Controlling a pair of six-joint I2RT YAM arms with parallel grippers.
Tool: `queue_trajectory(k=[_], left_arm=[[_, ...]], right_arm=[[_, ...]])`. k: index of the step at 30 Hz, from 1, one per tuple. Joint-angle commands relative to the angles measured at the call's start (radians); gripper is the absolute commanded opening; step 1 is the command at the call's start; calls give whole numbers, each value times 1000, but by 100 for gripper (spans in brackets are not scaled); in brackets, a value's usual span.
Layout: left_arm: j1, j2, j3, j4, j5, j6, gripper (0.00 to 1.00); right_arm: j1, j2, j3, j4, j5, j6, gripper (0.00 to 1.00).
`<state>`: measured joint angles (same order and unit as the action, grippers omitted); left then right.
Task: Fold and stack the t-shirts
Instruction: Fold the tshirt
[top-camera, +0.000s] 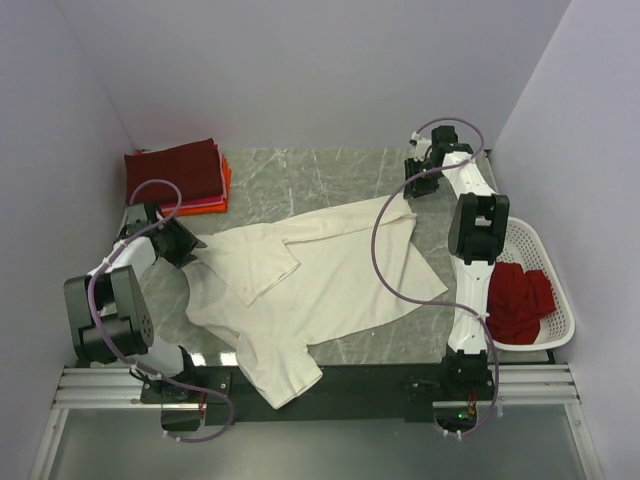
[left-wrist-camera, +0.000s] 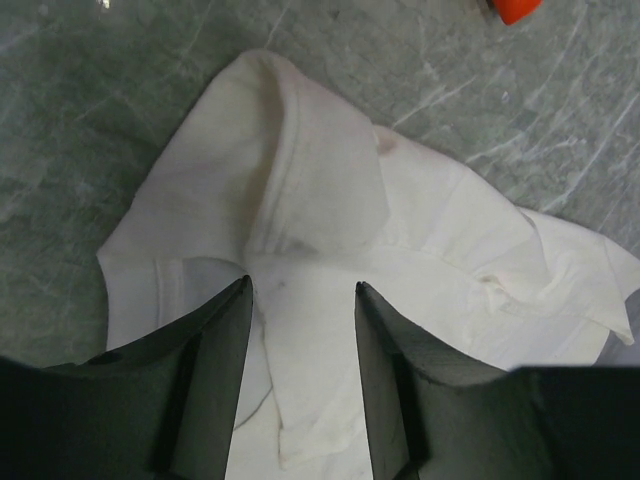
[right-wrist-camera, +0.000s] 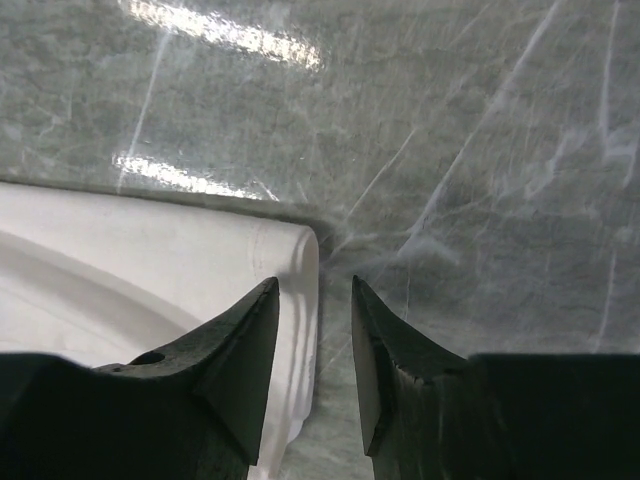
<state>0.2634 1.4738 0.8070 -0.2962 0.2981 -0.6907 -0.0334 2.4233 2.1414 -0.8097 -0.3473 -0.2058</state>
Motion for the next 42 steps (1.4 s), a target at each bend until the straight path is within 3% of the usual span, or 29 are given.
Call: queue_trajectory(k=[1,8,20,28,32,37,42], left_arm=[[7,39,79,10,-31,40,50],[8,131,179,-9,-100,72,47],[10,307,291,-34,-88,108,41],[7,355,305,-23,-51,103,31],[10,361,308,-12,-27,105,17],[8,361,313,-4,1,111,3],[26,332,305,19,10,100,1]], right_arm=[[-5,8,41,-20,1,11,42],[-5,14,43,-17,-18,17,42],[-3,2,17,-2,-39,23,40],[3,40,66,-31,-81,37,40],[7,43,77,-31,-76,42,29],[7,51,124,-26,-68,52,1],[7,53,149,9,-61,80,0]])
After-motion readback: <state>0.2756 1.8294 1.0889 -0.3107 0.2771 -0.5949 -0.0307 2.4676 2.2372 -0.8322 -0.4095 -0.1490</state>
